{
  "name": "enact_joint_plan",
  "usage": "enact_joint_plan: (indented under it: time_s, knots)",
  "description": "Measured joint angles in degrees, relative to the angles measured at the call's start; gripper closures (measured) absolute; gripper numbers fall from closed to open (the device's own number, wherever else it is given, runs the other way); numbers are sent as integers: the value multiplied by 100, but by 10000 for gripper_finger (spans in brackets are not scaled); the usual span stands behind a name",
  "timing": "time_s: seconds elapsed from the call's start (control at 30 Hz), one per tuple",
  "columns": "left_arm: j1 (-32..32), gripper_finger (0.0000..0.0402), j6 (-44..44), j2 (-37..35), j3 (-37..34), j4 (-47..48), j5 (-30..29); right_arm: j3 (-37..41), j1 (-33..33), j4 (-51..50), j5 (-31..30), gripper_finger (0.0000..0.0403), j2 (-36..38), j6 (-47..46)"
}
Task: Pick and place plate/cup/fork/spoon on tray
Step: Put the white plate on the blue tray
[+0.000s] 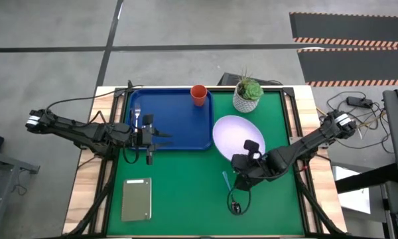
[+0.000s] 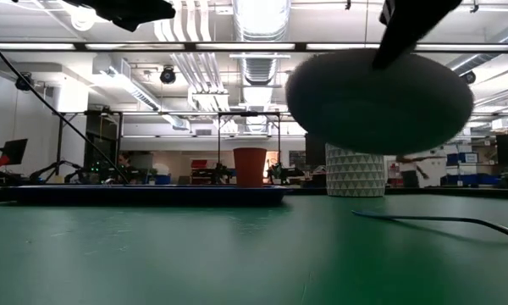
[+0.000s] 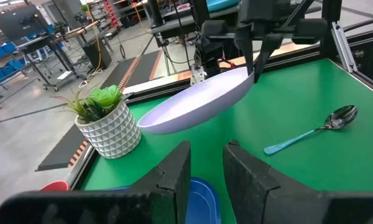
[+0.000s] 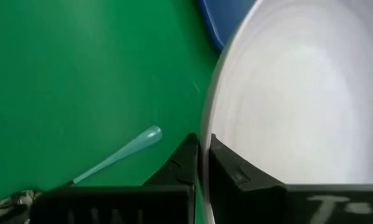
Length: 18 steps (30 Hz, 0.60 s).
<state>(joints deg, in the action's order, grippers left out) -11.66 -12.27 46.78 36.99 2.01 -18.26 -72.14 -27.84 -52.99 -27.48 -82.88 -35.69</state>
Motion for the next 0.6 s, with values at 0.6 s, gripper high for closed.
enact_joint_plan:
  time_s: [0.6]
  knots:
    - [2,327,220,-438,40,-51,-2,-2061,467,61,92,394,-1975,2981]
